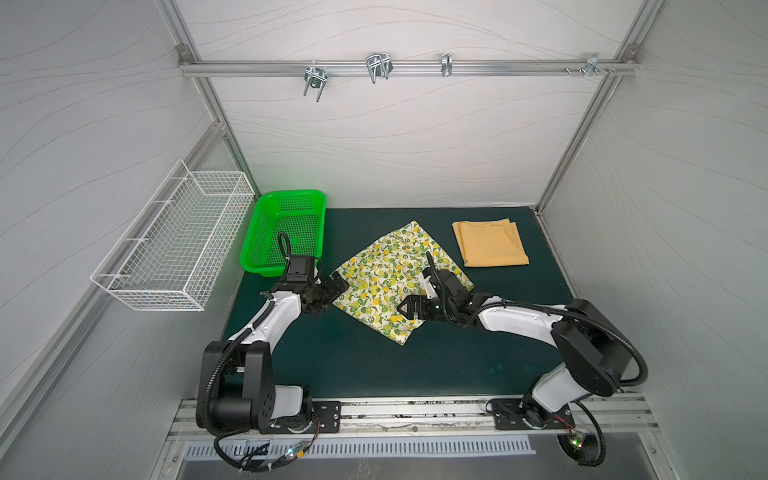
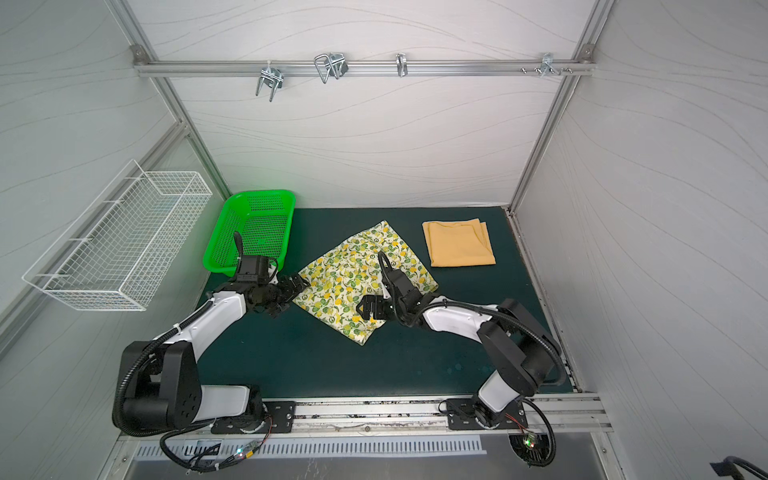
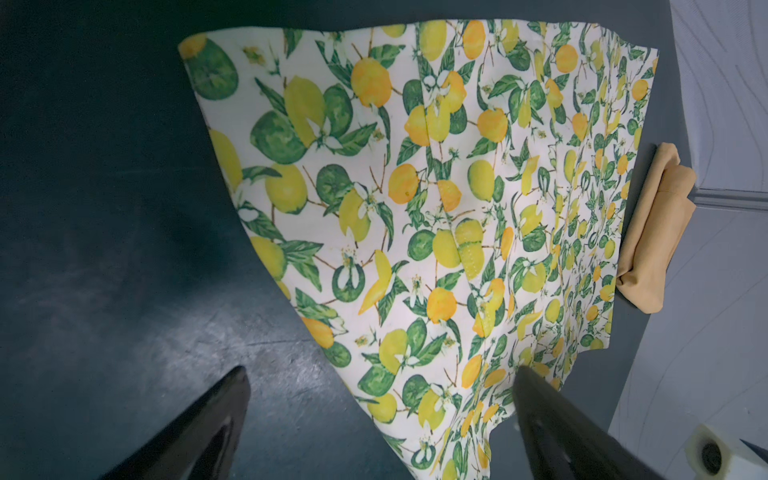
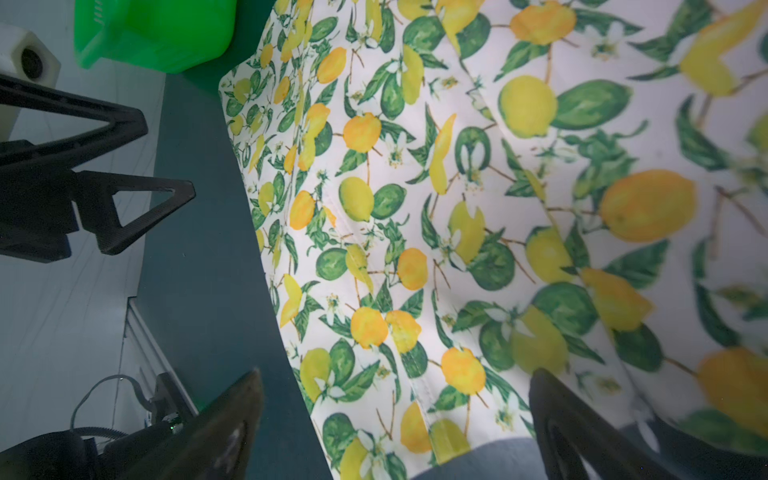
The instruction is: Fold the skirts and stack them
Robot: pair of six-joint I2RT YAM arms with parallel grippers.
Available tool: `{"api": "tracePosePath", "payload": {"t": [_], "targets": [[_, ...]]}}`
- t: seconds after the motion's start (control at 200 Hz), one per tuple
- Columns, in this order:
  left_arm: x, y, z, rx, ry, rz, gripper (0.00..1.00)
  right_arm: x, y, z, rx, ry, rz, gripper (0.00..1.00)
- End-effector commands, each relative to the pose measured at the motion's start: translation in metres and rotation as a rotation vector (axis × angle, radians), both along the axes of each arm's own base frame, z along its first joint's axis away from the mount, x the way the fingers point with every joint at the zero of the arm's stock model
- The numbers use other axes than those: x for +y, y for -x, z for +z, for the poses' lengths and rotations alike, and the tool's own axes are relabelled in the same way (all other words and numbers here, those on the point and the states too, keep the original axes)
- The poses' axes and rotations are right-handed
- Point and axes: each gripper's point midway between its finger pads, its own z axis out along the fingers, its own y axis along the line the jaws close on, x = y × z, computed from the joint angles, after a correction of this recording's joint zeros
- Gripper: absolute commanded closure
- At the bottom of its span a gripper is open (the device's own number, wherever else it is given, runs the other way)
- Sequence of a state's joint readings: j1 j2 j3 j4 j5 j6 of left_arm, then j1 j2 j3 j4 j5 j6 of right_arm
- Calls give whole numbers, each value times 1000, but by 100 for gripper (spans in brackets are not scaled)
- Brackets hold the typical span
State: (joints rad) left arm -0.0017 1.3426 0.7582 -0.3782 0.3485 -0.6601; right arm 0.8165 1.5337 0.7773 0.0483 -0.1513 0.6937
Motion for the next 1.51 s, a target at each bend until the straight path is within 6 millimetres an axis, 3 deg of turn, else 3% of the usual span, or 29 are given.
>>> {"api": "tracePosePath", "payload": {"t": [0.0,0.315,0.545,0.835,1.006,1.166,1.436,1.501], "targets": [[3,-11,7,-41,3,17,1,-22,3,3,-41,98,-28,1],[0,-14,13,-56,17,13,1,-51,-20,-23,-107,430,-20,1],[-1,-13,10,-49,18,2,1,-61,-16,-39,-89,483,-20,10],[-1,-14,9,-44,17,-4,2,-43,-8,-48,-105,511,51,17],[-1,-15,9,-40,18,-5,2,-39,-3,-65,-63,518,62,29],[-1,-15,9,-41,18,-7,2,-40,-3,-73,-46,520,45,49],[-1,-15,7,-35,18,-9,2,-36,-10,-61,-79,499,30,78],[-1,-14,6,-32,18,-9,2,-35,-11,-55,-92,491,26,81]]}}
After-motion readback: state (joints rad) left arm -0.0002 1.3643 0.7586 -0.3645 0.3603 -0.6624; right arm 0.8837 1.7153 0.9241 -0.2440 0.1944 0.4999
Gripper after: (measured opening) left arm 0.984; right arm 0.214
